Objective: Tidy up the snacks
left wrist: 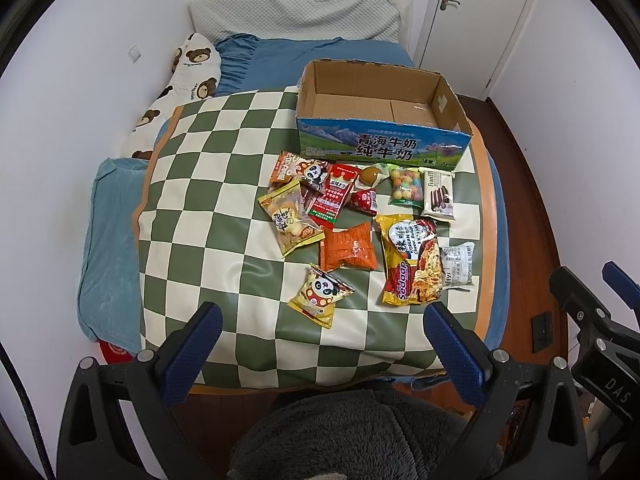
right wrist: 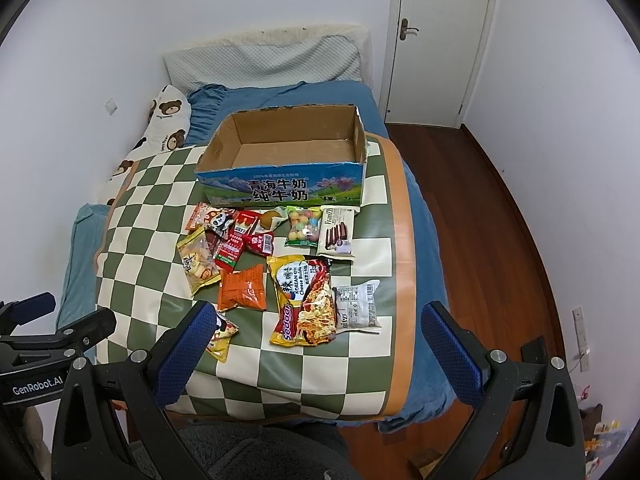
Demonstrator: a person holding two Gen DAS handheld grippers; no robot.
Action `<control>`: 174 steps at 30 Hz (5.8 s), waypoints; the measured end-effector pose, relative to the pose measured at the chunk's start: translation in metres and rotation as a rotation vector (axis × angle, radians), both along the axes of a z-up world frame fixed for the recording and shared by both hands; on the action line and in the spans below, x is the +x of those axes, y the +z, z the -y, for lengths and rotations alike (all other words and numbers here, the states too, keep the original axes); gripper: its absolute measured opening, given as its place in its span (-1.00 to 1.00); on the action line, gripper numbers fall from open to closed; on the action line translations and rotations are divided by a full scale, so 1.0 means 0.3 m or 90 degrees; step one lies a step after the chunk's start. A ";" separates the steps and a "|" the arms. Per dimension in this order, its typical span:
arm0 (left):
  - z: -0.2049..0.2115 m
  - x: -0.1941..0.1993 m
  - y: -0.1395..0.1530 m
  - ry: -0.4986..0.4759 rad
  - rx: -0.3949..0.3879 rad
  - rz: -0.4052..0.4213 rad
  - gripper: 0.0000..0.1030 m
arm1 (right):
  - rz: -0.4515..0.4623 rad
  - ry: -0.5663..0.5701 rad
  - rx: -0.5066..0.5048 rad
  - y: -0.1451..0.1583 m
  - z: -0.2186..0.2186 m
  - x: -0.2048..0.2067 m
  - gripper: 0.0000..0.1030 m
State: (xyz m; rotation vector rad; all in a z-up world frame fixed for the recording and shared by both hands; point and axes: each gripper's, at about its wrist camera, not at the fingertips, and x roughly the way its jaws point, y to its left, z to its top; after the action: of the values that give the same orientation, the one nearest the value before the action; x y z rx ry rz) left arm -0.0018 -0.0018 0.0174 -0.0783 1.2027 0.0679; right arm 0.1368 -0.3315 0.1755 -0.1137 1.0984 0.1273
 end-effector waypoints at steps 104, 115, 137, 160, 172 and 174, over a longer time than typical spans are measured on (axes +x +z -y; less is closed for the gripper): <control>-0.027 0.664 -0.963 -0.158 -0.004 -0.200 -0.10 | -0.301 -0.131 0.026 -1.221 -0.190 0.291 0.50; -0.134 0.650 -0.796 -0.097 -0.036 -0.160 -0.16 | -0.277 -0.088 0.080 -1.010 -0.219 0.269 0.40; -0.009 1.382 -0.279 -0.055 -0.130 -0.025 -0.16 | -0.130 -0.024 0.148 -0.419 -0.175 1.145 0.40; -0.005 1.763 -0.742 -0.008 -0.118 -0.221 -0.07 | -0.341 -0.030 0.074 -1.048 -0.303 1.548 0.46; -0.031 1.706 -0.685 -0.013 -0.085 -0.180 0.78 | -0.331 0.001 0.056 -1.003 -0.278 1.539 0.90; -0.044 1.687 -0.670 -0.013 -0.082 -0.172 0.78 | -0.325 0.002 0.053 -0.974 -0.274 1.524 0.90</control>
State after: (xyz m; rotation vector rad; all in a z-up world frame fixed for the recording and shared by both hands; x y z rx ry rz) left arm 0.5044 0.0112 -0.1835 -0.1735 1.4775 -0.0177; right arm 0.5940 -0.2494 -0.1166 -0.0058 1.5998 0.2117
